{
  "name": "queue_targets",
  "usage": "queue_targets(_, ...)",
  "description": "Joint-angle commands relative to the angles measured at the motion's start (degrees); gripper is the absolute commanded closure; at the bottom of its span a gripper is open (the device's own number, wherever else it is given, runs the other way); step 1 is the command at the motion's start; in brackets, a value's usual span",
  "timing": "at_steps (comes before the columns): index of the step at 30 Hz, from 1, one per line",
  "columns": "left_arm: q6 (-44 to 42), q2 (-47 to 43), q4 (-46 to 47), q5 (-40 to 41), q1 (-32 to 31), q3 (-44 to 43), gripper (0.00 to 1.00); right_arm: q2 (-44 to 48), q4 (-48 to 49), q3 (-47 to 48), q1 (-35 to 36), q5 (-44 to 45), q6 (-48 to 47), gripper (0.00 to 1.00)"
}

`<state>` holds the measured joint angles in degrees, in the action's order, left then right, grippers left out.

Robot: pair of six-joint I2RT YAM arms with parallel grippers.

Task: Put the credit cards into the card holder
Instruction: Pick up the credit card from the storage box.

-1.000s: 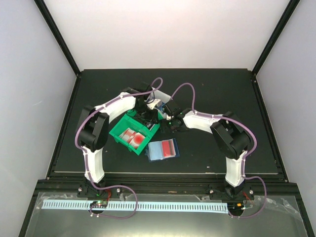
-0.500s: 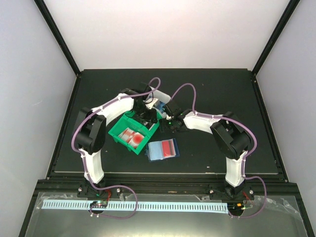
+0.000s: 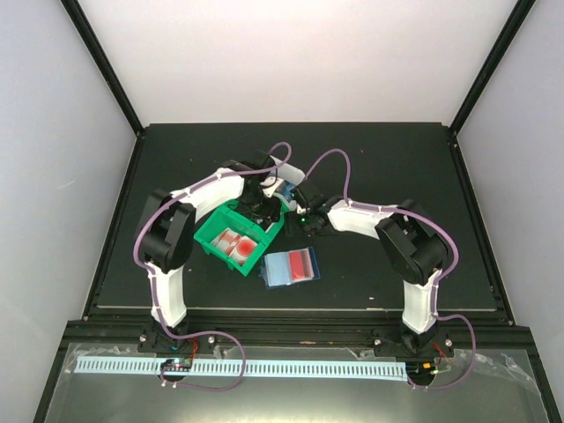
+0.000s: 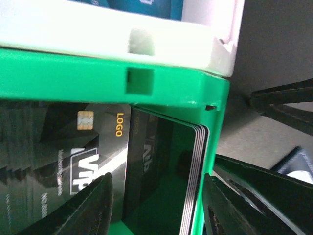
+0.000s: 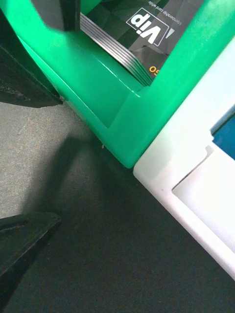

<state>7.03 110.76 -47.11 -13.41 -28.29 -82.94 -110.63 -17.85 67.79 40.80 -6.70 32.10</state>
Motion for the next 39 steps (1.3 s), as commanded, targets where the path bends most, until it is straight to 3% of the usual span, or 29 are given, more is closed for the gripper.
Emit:
queue_targets(1, -1.9, 3.16, -1.52, 3.9, -2.03, -2.92, 0.51, -1.06, 0.42, -2.18, 0.35, -1.03, 1.66, 0.41)
queue_targets(8, -1.75, 5.88, -3.28, 5.69, -2.45, -3.65, 0.64, -1.33, 0.79, -2.4, 0.38, -0.09, 2.41, 0.46)
queue_targets(15, -1.91, 2.91, -4.16, 4.39, -2.43, -3.52, 0.74, -1.3, 0.71, -2.15, 0.38, 0.02, 2.66, 0.46)
queue_targets(39, -2.14, -0.78, -5.53, 1.62, -2.47, -3.65, 0.82, -1.49, 0.43, -1.92, 0.42, 0.09, 2.62, 0.46)
